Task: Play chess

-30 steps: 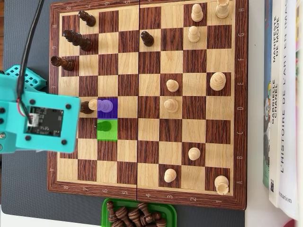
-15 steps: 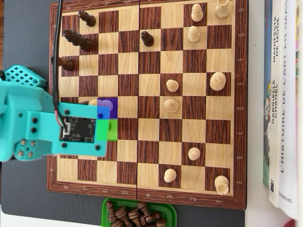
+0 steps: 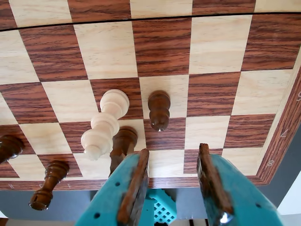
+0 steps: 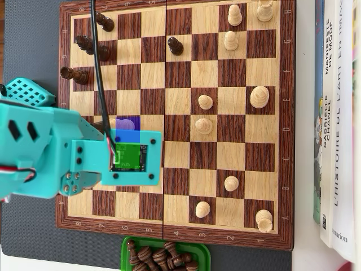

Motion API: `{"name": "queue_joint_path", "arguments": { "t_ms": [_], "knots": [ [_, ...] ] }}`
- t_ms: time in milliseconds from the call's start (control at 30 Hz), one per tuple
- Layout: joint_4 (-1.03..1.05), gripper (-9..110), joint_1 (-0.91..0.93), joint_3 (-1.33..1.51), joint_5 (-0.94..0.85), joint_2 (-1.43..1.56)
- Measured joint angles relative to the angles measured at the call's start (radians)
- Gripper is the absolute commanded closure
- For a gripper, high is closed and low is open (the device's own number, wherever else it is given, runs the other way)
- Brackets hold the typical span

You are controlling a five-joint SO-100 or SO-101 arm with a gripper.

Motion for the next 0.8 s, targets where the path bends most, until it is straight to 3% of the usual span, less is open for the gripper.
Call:
{"name": "queue_joint_path", "arguments": {
  "t_ms": [800],
  "knots": [
    [-0.055, 86, -0.003, 0.0, 0.0, -0.104]
  ]
}}
